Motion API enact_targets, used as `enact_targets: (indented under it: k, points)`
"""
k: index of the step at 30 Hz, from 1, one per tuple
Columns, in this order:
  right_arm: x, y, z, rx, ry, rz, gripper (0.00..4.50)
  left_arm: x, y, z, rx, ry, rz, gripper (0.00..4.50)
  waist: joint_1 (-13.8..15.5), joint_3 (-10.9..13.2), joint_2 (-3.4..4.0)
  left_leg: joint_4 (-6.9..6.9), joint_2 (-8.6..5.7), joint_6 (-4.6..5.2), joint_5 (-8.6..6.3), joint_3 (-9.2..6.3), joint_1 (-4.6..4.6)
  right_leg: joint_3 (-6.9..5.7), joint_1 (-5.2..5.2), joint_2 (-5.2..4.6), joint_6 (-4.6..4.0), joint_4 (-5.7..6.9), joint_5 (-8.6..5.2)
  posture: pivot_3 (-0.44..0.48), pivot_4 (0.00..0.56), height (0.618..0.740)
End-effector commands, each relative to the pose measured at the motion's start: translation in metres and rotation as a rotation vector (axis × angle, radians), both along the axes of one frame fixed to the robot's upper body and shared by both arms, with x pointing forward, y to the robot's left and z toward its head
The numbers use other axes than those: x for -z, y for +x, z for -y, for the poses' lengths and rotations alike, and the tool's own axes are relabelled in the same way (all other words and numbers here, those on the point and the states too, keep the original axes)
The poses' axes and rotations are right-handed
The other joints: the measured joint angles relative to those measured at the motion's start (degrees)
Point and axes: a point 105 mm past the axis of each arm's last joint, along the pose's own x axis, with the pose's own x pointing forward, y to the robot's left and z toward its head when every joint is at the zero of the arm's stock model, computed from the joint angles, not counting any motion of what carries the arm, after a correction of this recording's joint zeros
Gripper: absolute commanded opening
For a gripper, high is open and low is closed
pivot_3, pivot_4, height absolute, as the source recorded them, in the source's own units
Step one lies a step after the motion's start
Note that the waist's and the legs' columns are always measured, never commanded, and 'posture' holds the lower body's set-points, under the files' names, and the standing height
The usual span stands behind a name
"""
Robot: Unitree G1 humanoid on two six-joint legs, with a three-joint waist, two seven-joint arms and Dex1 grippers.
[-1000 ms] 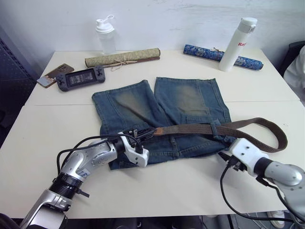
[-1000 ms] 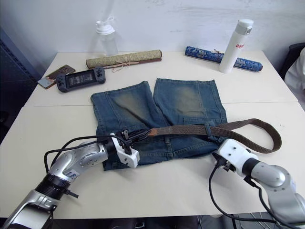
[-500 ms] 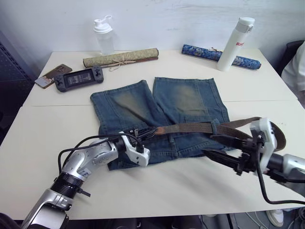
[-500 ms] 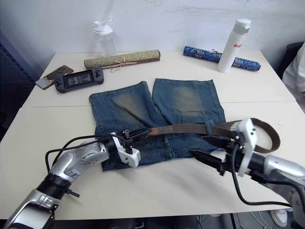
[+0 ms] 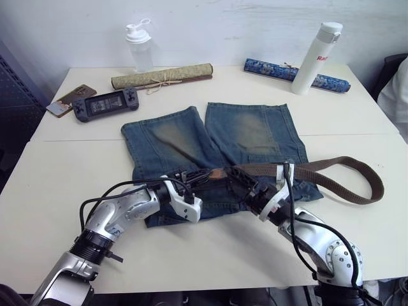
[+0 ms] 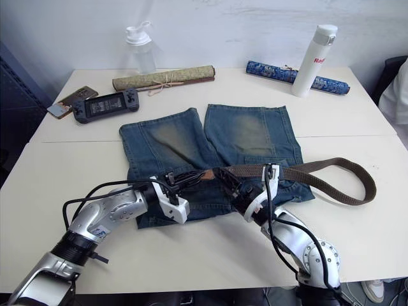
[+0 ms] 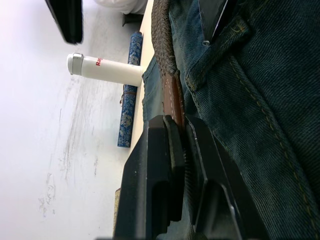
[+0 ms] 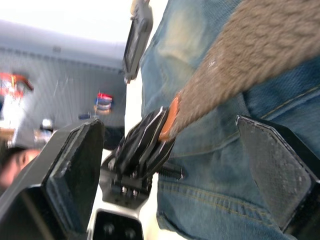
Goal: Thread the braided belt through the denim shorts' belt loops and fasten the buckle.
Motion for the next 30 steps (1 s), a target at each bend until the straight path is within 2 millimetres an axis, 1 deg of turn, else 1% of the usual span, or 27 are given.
enact_targets:
  k: [1, 4, 7, 11, 14, 15, 16, 17, 18, 21, 22, 25, 27, 28, 29, 30]
  points:
    - [-0.002, 0.001, 0.008, 0.043, 0.02, -0.009, 4.46, -0.014, -0.002, 0.002, 0.015, -0.018, 0.051, 0.0, 0.02, 0.0, 0.0, 0.0, 0.0, 0.0, 0.0, 0.0, 0.0, 0.01, 0.0, 0.0, 0.0, 0.0, 0.0, 0.0, 0.15, 0.717]
    - [-0.004, 0.003, 0.012, 0.071, 0.049, -0.011, 4.46, -0.013, -0.002, 0.002, 0.015, -0.016, 0.049, 0.0, 0.01, 0.0, 0.0, 0.0, 0.0, 0.0, 0.0, 0.0, 0.0, 0.03, 0.0, 0.0, 0.0, 0.0, 0.0, 0.0, 0.15, 0.717]
    - [-0.002, 0.006, 0.018, 0.103, 0.037, -0.017, 4.46, -0.013, -0.002, 0.002, 0.016, -0.015, 0.048, 0.0, 0.03, 0.0, 0.0, 0.0, 0.01, 0.01, 0.0, 0.0, 0.0, 0.04, 0.0, -0.01, 0.0, 0.0, 0.0, 0.0, 0.15, 0.717]
    - [-0.005, 0.006, 0.018, 0.112, 0.061, -0.013, 4.46, -0.012, -0.002, 0.002, 0.016, -0.014, 0.046, 0.0, 0.02, 0.0, 0.0, 0.0, 0.01, 0.01, 0.0, 0.0, 0.0, 0.09, 0.0, -0.01, 0.0, 0.0, 0.0, 0.0, 0.15, 0.717]
    - [-0.004, 0.007, 0.021, 0.134, 0.064, -0.018, 3.64, -0.012, -0.002, 0.002, 0.017, -0.013, 0.045, 0.0, -0.04, 0.0, 0.0, -0.01, 0.01, 0.01, 0.0, 0.0, 0.0, 0.11, 0.0, -0.01, 0.0, 0.0, 0.0, 0.0, 0.15, 0.717]
    - [-0.003, 0.007, 0.022, 0.137, 0.064, -0.018, 3.21, -0.012, -0.003, 0.002, 0.017, -0.012, 0.045, 0.0, -0.06, 0.0, 0.0, -0.01, 0.01, 0.01, 0.0, 0.0, 0.0, 0.11, -0.01, -0.01, 0.0, 0.0, 0.0, 0.0, 0.15, 0.717]
    - [-0.003, 0.008, 0.022, 0.141, 0.057, -0.017, 2.6, -0.012, -0.003, 0.002, 0.019, -0.013, 0.046, 0.0, -0.07, 0.0, 0.0, -0.01, 0.01, 0.01, -0.01, 0.0, 0.0, 0.11, -0.01, -0.01, 0.0, 0.0, 0.0, 0.0, 0.15, 0.717]
    - [-0.002, 0.008, 0.021, 0.141, 0.052, -0.016, 2.21, -0.013, -0.003, 0.003, 0.02, -0.014, 0.046, 0.0, -0.07, 0.0, 0.01, -0.01, 0.01, 0.01, -0.01, 0.0, 0.0, 0.11, -0.01, -0.01, 0.0, 0.0, 0.0, 0.0, 0.15, 0.717]
    - [-0.002, 0.008, 0.02, 0.142, 0.051, -0.017, 1.63, -0.013, -0.003, 0.003, 0.02, -0.014, 0.047, 0.0, -0.07, 0.0, 0.01, -0.01, 0.01, 0.01, -0.01, 0.0, 0.0, 0.12, -0.01, -0.01, 0.0, 0.0, 0.0, 0.0, 0.15, 0.717]
    - [-0.002, 0.009, 0.02, 0.146, 0.054, -0.015, 0.15, -0.013, -0.004, 0.003, 0.026, -0.015, 0.045, 0.0, -0.09, 0.0, 0.01, -0.02, 0.01, 0.01, -0.01, 0.0, 0.0, 0.12, -0.01, -0.01, 0.0, 0.0, 0.0, 0.0, 0.15, 0.717]
    - [-0.002, 0.009, 0.02, 0.149, 0.055, -0.013, 0.07, -0.013, -0.004, 0.003, 0.028, -0.023, 0.04, 0.0, -0.1, 0.0, 0.01, -0.02, 0.01, 0.01, -0.01, 0.0, 0.0, 0.12, -0.01, -0.01, 0.0, -0.01, 0.0, 0.0, 0.15, 0.717]
    - [-0.003, 0.01, 0.02, 0.158, 0.06, -0.011, 0.07, -0.015, -0.005, 0.004, 0.038, -0.048, 0.027, 0.0, -0.12, 0.0, 0.01, -0.03, 0.01, 0.01, -0.01, 0.0, 0.0, 0.12, -0.01, -0.01, 0.0, -0.01, 0.0, 0.0, 0.15, 0.717]
    - [-0.003, 0.011, 0.021, 0.163, 0.06, -0.005, 0.0, -0.02, -0.005, 0.003, 0.041, -0.089, 0.012, 0.88, -0.12, 0.01, 0.01, -0.03, 0.01, 0.01, -0.01, 0.0, 0.0, 0.12, -0.02, -0.02, 0.0, -0.01, 0.0, 0.0, 0.15, 0.717]
    - [-0.004, 0.011, 0.022, 0.166, 0.06, -0.003, 0.0, -0.021, -0.005, 0.002, 0.045, -0.104, 0.002, 1.22, -0.12, 0.01, 0.01, -0.03, 0.01, 0.01, -0.01, 0.0, 0.0, 0.12, -0.02, -0.02, 0.0, -0.01, 0.0, 0.0, 0.15, 0.717]
    - [-0.004, 0.012, 0.023, 0.169, 0.062, 0.0, 0.0, -0.022, -0.005, 0.002, 0.045, -0.123, -0.016, 1.7, -0.15, 0.01, 0.01, -0.03, 0.01, 0.01, -0.01, 0.0, 0.0, 0.13, -0.02, -0.02, 0.0, -0.01, 0.0, 0.0, 0.15, 0.717]
    - [-0.005, 0.012, 0.023, 0.173, 0.066, 0.003, 0.0, -0.022, -0.005, 0.001, 0.048, -0.139, -0.037, 2.28, -0.17, 0.01, 0.02, -0.04, 0.02, 0.01, -0.01, 0.0, 0.0, 0.13, -0.02, -0.02, 0.0, -0.02, 0.0, 0.0, 0.15, 0.717]
